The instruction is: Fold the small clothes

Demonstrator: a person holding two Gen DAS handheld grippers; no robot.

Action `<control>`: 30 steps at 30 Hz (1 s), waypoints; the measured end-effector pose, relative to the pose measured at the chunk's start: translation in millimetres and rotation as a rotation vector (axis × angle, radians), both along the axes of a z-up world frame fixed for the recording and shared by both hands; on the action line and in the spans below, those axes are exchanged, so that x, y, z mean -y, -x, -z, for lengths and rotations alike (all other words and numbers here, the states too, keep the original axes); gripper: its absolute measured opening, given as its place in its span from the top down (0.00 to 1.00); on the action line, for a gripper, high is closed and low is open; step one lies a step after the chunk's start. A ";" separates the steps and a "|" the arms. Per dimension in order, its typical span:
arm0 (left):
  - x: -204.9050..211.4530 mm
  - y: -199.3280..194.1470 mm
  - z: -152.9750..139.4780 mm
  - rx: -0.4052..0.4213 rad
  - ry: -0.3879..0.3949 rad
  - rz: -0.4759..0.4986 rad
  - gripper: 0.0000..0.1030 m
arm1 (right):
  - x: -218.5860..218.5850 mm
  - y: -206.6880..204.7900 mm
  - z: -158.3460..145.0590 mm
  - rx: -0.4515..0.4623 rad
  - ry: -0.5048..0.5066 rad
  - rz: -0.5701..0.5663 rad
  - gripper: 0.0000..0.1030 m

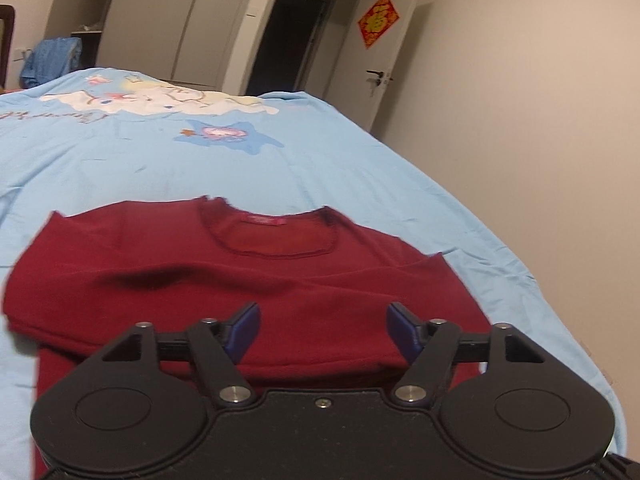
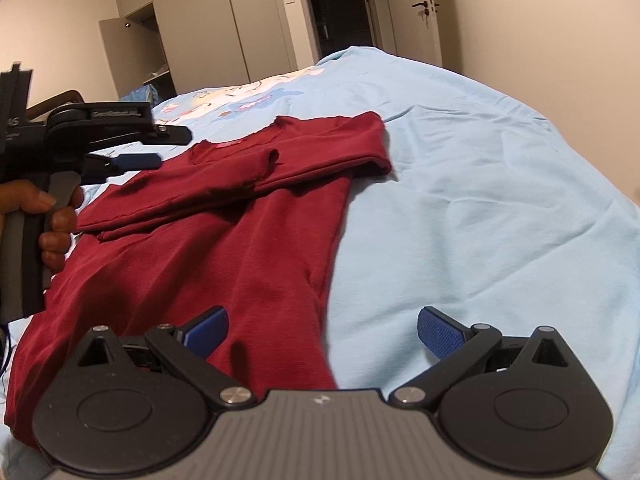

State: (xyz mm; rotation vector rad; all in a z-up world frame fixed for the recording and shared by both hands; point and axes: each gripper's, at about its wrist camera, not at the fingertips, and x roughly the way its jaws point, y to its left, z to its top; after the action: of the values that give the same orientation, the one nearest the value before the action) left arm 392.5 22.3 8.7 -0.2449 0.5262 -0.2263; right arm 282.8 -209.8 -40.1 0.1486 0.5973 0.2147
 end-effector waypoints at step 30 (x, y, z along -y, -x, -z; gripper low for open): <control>-123.9 7.9 46.6 -0.068 -0.510 -0.355 0.24 | -104.1 -163.4 -28.6 0.165 0.156 -0.112 0.00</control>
State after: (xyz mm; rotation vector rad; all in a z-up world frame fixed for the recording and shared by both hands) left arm 384.6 146.3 -37.9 0.1529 0.5802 0.2629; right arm 446.3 -105.7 -11.4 -0.0536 0.4558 0.2851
